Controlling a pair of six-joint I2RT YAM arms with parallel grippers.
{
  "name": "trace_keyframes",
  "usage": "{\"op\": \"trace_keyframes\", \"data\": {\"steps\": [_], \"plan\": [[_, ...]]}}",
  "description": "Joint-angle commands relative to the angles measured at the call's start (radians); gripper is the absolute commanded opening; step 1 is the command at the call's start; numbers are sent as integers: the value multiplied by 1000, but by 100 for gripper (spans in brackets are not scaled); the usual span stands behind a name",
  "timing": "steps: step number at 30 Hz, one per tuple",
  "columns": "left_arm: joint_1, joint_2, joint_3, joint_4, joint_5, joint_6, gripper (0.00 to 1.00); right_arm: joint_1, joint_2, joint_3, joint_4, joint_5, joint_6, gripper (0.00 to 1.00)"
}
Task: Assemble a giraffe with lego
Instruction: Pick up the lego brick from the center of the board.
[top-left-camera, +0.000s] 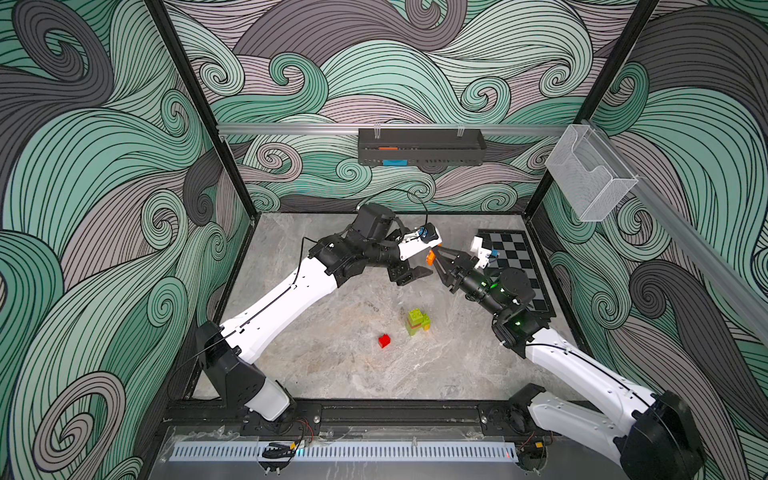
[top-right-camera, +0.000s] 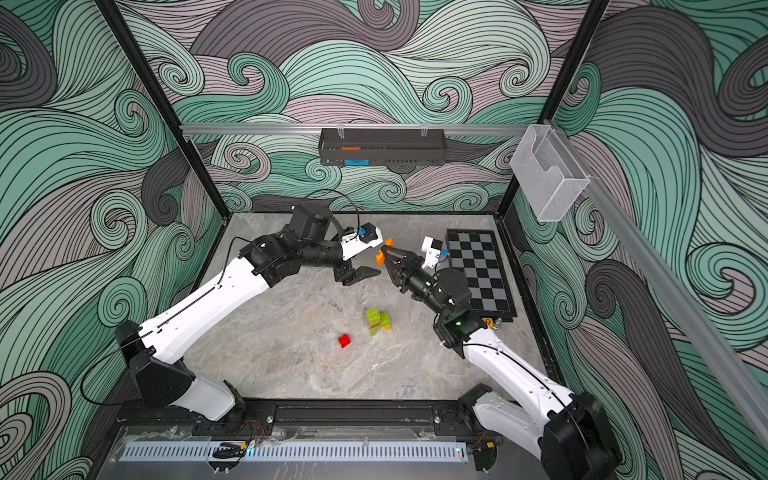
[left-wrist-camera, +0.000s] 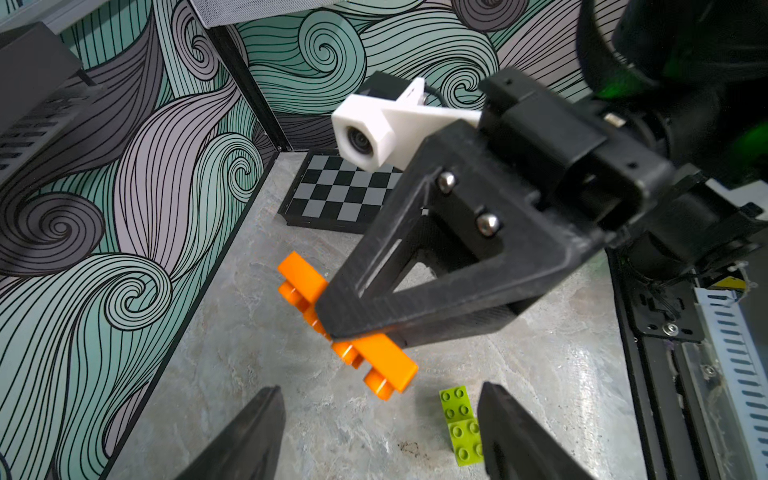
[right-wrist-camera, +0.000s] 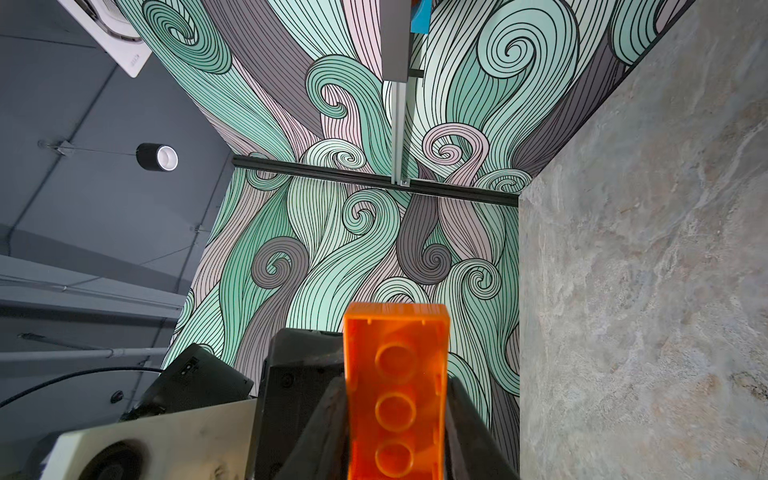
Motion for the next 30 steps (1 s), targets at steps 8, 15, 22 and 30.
{"op": "trace_keyframes", "data": {"steps": [8,15,22,30], "plan": [[-16,46,54,35,-78,-42,48,28,-26,2,8,12,-19,8],[-16,30,43,34,-130,-49,13,33,-63,-2,-48,-14,-70,10],[-16,-7,28,-11,-186,14,0,29,-122,-32,-98,-15,-117,34],[-13,-128,-109,-30,-358,399,0,-84,-294,-1,-431,-179,-319,93]]}}
